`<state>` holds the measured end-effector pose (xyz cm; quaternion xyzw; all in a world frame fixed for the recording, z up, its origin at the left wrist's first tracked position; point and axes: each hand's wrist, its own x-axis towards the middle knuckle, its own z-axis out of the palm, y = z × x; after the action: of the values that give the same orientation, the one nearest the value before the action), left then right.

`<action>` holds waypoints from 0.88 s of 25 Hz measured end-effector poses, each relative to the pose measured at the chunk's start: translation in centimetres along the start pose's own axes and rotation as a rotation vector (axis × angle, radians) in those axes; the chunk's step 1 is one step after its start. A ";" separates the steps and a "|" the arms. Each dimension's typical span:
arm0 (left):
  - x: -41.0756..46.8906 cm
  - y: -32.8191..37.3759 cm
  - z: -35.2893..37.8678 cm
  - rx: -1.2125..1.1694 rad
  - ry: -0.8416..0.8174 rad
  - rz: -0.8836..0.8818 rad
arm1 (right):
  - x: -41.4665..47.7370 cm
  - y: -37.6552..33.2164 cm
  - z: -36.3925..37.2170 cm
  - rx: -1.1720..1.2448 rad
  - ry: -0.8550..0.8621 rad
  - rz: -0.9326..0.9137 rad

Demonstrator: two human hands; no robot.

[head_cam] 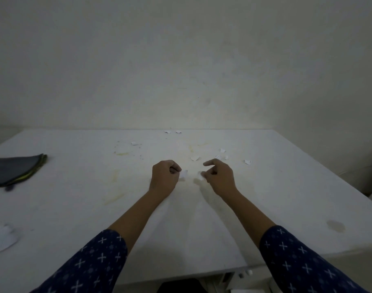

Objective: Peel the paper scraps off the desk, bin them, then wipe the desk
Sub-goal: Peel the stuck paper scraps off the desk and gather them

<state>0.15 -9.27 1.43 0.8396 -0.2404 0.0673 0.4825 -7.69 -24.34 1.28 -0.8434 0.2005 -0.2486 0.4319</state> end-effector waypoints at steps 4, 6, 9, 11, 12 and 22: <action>-0.9 -1.4 -3.8 0.003 0.052 -0.018 | -1.5 -2.8 3.3 0.227 -0.102 0.068; -1.6 -2.6 -6.5 0.019 0.085 -0.033 | -2.4 -4.2 5.7 0.294 -0.161 0.092; -3.4 -4.8 -11.1 0.069 0.126 -0.052 | -3.8 -6.7 9.6 0.359 -0.264 0.134; -4.8 -6.6 -14.9 0.108 0.162 -0.065 | -5.0 -9.0 12.3 0.395 -0.336 0.127; -5.4 -7.4 -16.7 0.130 0.190 -0.079 | -5.7 -10.1 13.6 0.411 -0.369 0.112; -12.4 -14.6 -32.1 0.271 0.405 -0.283 | -12.8 -19.4 25.3 0.494 -0.624 -0.004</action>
<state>-0.03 28.06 2.63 0.8911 -0.0085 0.1971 0.4087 -0.49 9.21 1.45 -0.7495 -0.0078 -0.0222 0.6616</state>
